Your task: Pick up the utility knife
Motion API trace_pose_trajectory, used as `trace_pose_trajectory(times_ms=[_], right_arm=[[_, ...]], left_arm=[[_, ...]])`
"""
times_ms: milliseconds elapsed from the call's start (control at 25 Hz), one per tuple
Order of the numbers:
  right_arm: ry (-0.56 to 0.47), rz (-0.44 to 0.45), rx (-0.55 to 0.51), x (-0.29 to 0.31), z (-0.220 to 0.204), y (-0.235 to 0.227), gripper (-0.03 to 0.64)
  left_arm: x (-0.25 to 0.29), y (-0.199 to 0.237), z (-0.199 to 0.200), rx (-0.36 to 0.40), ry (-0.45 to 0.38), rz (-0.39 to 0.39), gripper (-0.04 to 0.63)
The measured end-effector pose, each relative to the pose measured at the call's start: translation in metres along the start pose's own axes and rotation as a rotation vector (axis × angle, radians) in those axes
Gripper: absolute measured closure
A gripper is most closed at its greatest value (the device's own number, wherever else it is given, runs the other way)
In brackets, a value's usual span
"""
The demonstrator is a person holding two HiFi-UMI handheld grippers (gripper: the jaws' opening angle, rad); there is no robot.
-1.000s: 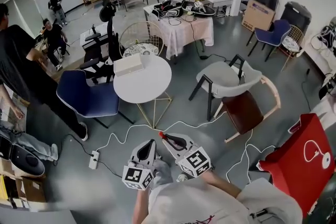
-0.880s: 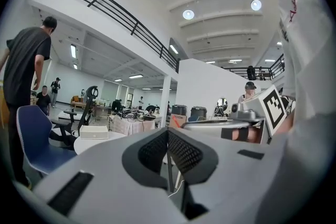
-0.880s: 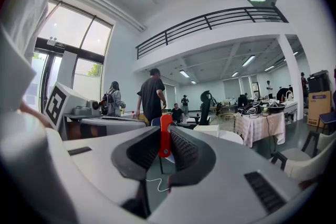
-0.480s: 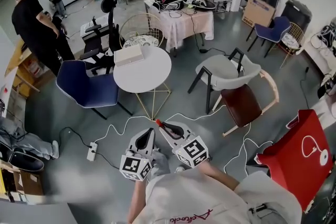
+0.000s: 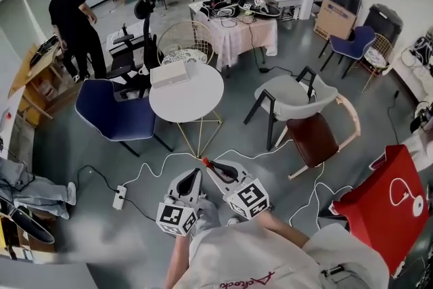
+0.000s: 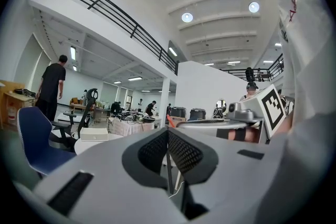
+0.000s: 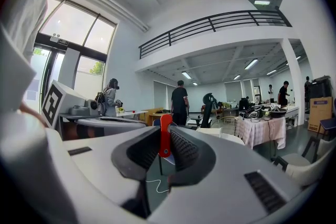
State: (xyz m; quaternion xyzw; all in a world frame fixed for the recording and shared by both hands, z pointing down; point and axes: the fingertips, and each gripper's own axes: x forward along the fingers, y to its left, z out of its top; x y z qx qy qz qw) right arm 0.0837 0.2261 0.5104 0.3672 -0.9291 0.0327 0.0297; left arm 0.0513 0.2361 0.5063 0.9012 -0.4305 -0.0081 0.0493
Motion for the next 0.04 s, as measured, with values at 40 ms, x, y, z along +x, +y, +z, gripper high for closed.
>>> trace_pose_trajectory(times_ms=[40], right_arm=[[0.000, -0.002, -0.001, 0.0004, 0.0002, -0.0002, 0.551]], left_arm=[[-0.0002, -0.0004, -0.0002, -0.001, 0.001, -0.002, 0.583]])
